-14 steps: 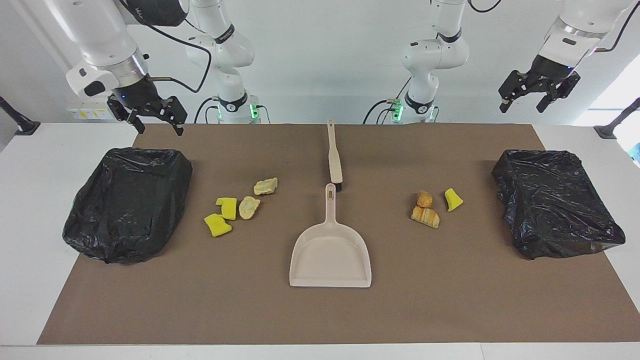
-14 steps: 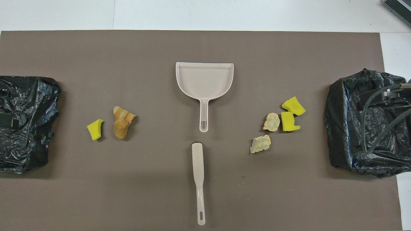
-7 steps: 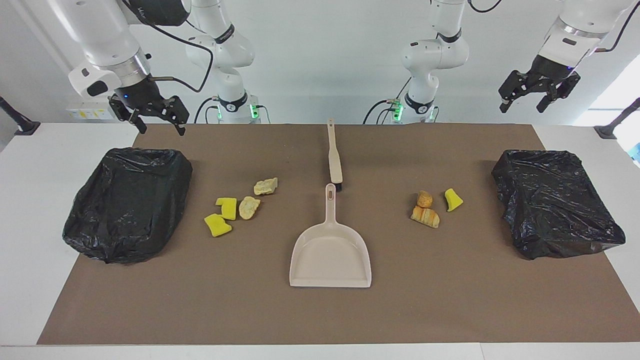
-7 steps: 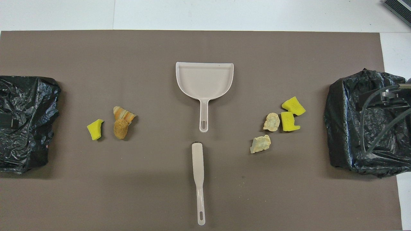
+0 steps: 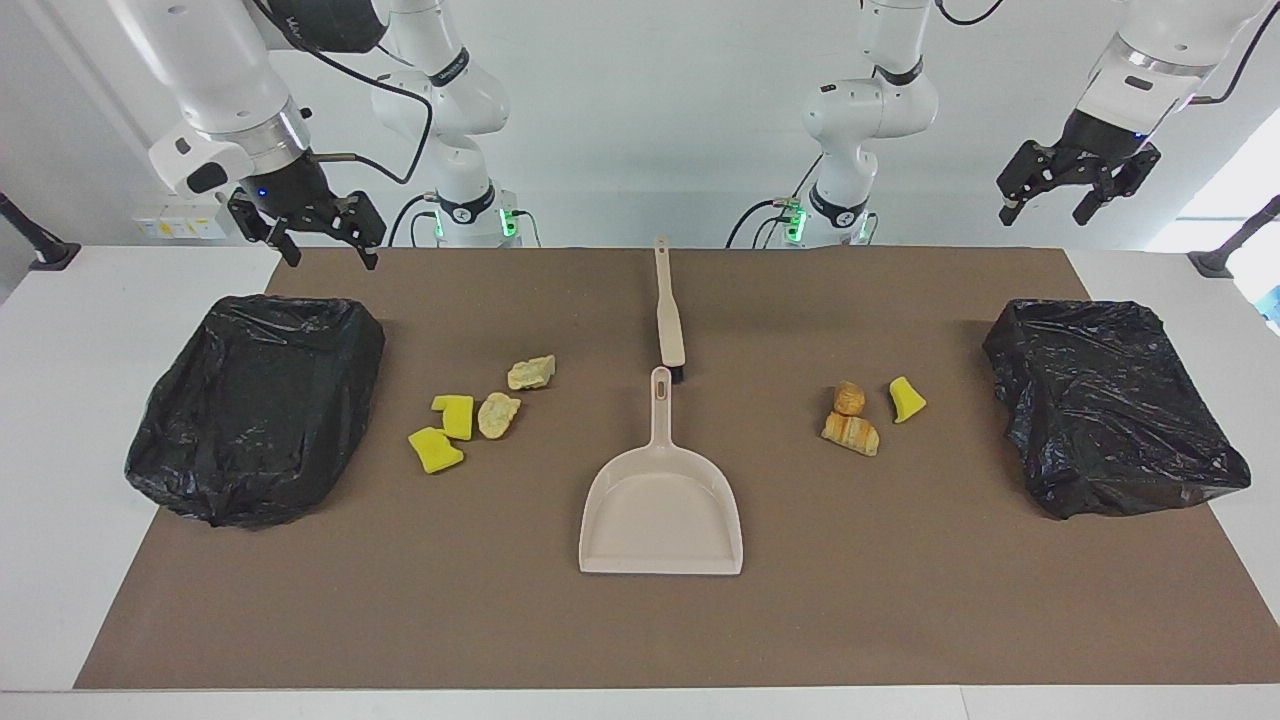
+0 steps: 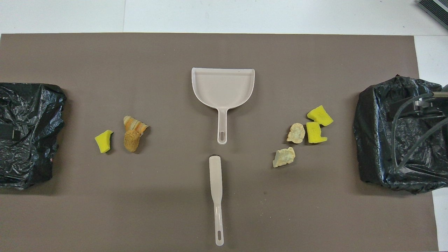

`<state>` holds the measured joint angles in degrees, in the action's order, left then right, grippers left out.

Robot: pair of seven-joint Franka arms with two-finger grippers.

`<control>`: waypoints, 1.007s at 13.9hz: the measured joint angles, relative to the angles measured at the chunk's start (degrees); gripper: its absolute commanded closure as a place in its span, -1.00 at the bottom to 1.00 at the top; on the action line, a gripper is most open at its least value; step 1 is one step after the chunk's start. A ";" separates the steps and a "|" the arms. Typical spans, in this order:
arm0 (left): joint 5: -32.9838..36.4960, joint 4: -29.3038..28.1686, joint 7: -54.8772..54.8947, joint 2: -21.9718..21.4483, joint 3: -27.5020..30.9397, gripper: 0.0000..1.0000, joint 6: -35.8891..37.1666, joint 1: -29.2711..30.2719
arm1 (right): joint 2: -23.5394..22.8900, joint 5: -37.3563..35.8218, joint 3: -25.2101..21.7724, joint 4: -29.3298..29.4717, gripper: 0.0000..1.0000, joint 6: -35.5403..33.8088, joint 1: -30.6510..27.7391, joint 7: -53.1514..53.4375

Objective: Sweep and dump trash in bin

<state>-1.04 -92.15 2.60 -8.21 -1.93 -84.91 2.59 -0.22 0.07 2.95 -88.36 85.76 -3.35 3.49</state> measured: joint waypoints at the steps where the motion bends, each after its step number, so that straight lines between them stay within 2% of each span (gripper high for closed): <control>1: 0.00 0.00 0.00 0.00 -0.08 -1.00 0.00 -0.06 | 0.12 0.02 0.01 -0.21 -1.00 0.03 0.00 0.00; 7: 0.00 0.01 0.04 0.00 -1.14 -1.00 2.00 -0.48 | 0.08 0.42 0.26 -1.03 -1.00 0.38 0.15 0.00; 11: -0.27 0.01 -0.34 -0.04 -3.88 -1.00 2.07 -1.08 | -1.33 0.73 0.51 -1.62 -1.00 2.80 2.96 0.55; 14: -0.70 -1.75 -4.52 -0.36 -4.70 -1.00 1.68 -4.78 | -3.52 0.76 0.68 -1.77 -1.00 6.33 5.14 3.87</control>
<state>-1.74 -93.90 -1.92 -8.57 -6.63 -83.22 -2.20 -3.74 0.82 3.63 -90.13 92.09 1.79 7.36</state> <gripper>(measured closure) 0.000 0.000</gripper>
